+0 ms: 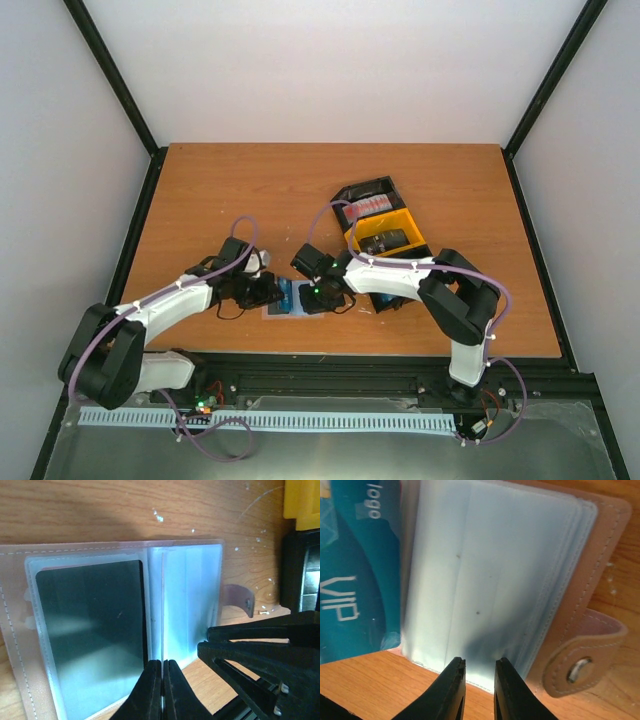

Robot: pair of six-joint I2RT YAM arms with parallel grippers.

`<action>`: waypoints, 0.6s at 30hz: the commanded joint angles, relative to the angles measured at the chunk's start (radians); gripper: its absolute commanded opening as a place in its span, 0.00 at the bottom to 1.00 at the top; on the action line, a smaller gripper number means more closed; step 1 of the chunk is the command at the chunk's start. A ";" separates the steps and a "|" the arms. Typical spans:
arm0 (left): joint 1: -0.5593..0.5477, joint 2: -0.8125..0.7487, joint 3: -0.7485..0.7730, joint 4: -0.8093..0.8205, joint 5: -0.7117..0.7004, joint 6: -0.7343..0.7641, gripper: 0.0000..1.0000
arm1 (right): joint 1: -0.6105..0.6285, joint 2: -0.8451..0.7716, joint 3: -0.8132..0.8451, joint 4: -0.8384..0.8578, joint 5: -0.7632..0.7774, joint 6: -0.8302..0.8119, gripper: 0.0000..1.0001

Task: Put the credit cards into the card holder
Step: Insert the credit card into the card holder.

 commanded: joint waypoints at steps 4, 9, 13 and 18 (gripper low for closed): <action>0.004 -0.058 -0.015 0.054 -0.007 -0.003 0.01 | 0.003 -0.013 0.048 -0.094 0.095 0.002 0.18; 0.004 -0.030 -0.032 0.075 -0.001 -0.042 0.01 | 0.002 -0.012 0.063 -0.106 0.097 0.003 0.23; 0.004 -0.036 -0.053 0.116 0.005 -0.057 0.01 | 0.003 0.002 0.063 -0.109 0.093 0.001 0.26; 0.004 -0.005 -0.082 0.184 0.042 -0.069 0.01 | 0.003 0.025 0.074 -0.128 0.099 -0.011 0.27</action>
